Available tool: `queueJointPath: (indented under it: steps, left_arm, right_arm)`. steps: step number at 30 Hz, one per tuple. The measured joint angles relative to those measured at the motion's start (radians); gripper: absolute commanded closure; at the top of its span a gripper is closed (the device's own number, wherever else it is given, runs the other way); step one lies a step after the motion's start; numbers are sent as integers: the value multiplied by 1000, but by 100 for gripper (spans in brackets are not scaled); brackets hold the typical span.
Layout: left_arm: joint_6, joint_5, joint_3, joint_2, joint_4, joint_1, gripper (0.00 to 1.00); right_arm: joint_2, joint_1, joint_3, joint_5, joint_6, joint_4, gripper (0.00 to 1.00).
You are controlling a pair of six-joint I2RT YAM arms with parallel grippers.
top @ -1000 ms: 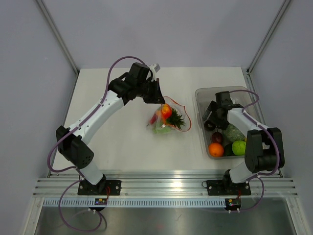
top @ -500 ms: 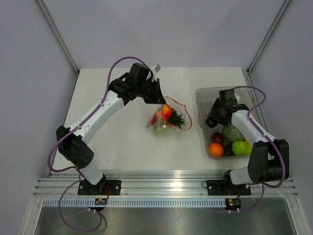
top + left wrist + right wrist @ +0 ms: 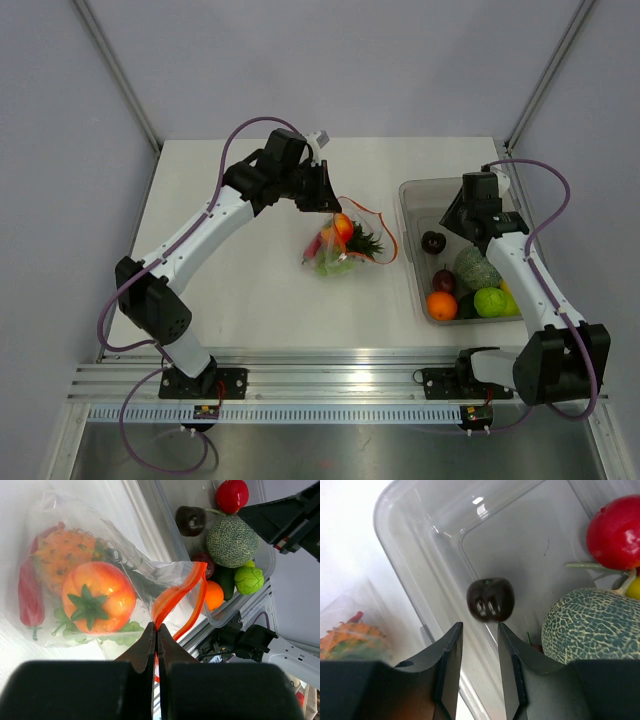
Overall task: Place the food in the zip-top bag and seal the zipper
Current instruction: Pick up the fake fruit from the bin.
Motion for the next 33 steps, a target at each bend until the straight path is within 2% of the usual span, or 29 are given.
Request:
queueJointPath:
  steps: [2, 5, 7, 10, 13, 19, 22, 26, 27, 30, 33]
  left_arm:
    - [-2, 3, -6, 0, 8, 0, 100]
    - [-3, 6, -16, 0, 14, 0, 100]
    - [-3, 6, -18, 0, 15, 0, 100]
    - [-2, 6, -19, 0, 17, 0, 100]
    - [-3, 6, -24, 0, 21, 0, 100]
    - [-2, 10, -28, 0, 24, 0, 100]
    - [-2, 10, -28, 0, 23, 0, 100]
    - [-2, 10, -28, 0, 22, 0, 100]
    - [-2, 10, -28, 0, 23, 0, 100]
    - [-2, 10, -28, 0, 22, 0, 100]
    - [-2, 10, -28, 0, 22, 0, 100]
  right_arm:
    - [49, 0, 0, -5, 0, 8, 57]
    - [137, 0, -6, -13, -2, 27, 40]
    - [183, 0, -14, -13, -10, 32, 24]
    - [236, 0, -16, -14, -26, 39, 10]
    - [302, 0, -5, -27, -45, 50, 6]
    - [402, 0, 23, -79, -53, 65, 6]
    - [440, 0, 34, -105, -52, 82, 9]
    - [462, -2, 34, -133, -50, 93, 19]
    - [463, -2, 34, -138, -49, 96, 26]
    - [463, -3, 34, -144, -47, 99, 36]
    - [454, -3, 34, -136, -50, 97, 39]
